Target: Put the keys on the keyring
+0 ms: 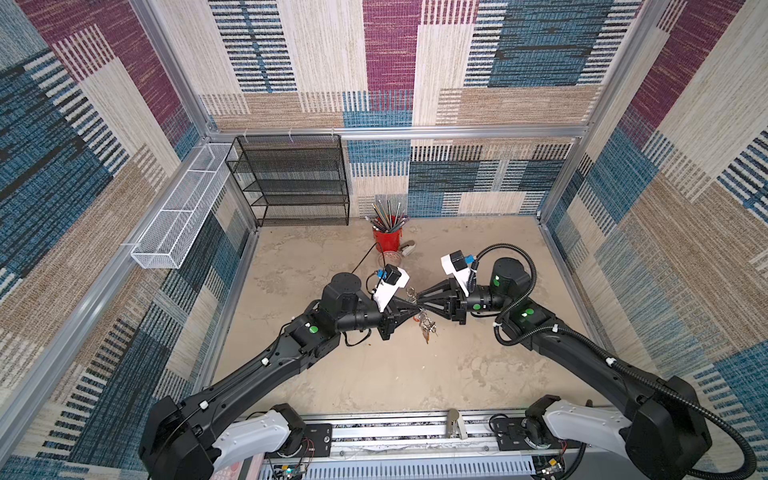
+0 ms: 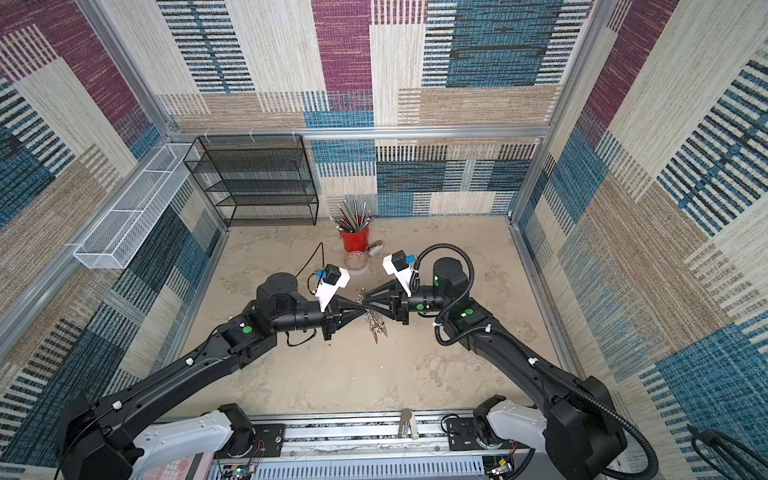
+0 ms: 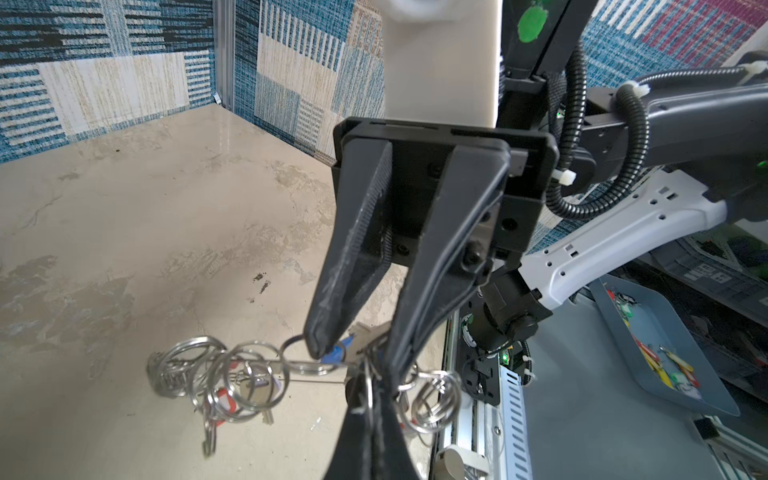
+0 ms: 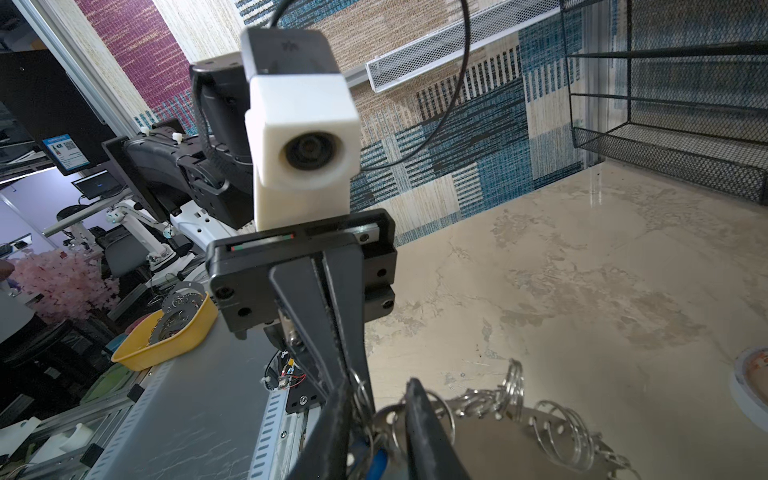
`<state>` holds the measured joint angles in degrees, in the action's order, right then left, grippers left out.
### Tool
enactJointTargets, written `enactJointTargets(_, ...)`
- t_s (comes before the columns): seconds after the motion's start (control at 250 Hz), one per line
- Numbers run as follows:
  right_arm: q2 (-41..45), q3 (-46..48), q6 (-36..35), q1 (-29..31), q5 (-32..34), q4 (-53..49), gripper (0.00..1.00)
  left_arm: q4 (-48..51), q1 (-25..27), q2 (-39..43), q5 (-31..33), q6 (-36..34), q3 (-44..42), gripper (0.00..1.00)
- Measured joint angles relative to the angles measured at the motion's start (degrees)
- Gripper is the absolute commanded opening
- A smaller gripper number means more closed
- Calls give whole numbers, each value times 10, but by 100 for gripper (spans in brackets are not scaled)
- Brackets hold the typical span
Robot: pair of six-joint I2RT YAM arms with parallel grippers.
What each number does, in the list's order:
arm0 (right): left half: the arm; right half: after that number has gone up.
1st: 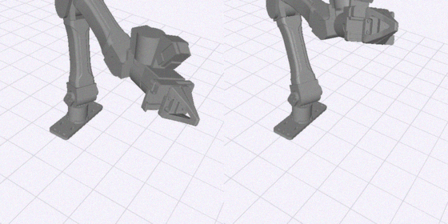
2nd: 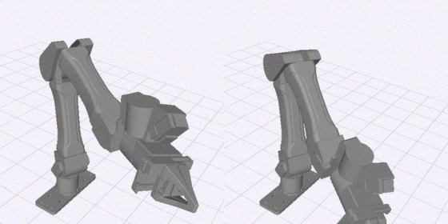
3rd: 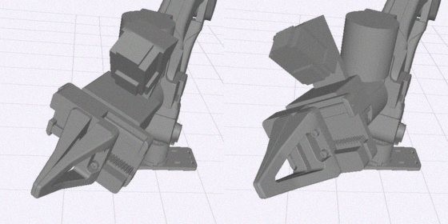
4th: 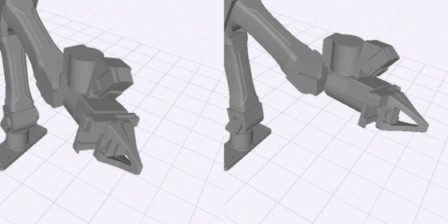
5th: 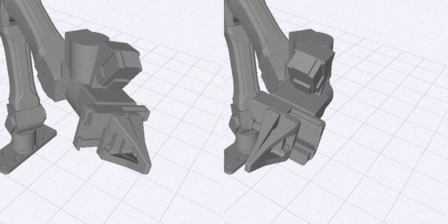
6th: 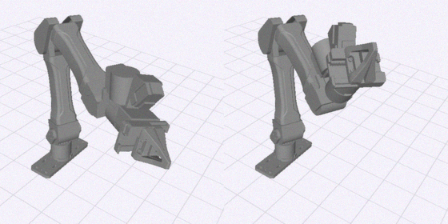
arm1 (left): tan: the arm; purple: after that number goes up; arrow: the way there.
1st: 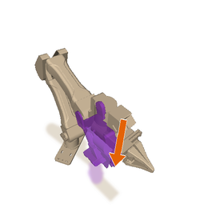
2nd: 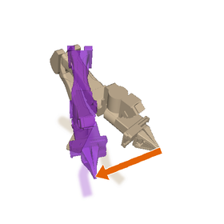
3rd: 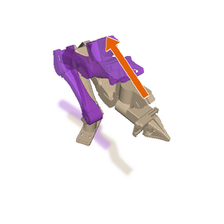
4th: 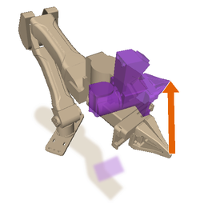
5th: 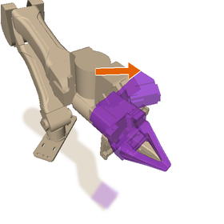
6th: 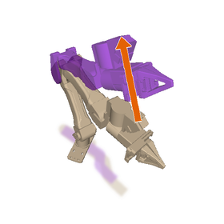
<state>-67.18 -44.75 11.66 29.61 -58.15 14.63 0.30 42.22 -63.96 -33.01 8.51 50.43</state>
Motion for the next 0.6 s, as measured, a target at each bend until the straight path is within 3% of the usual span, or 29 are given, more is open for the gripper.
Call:
enactJointTargets(0.32, 0, 3, -17, 7, 1, -1, 0, 60, -21, -13, -38, -29, 30, 0)
enactJointTargets(0.6, 3, 14, -13, 7, 4, 18, 0, 92, -38, -31, -78, -42, 51, 0)
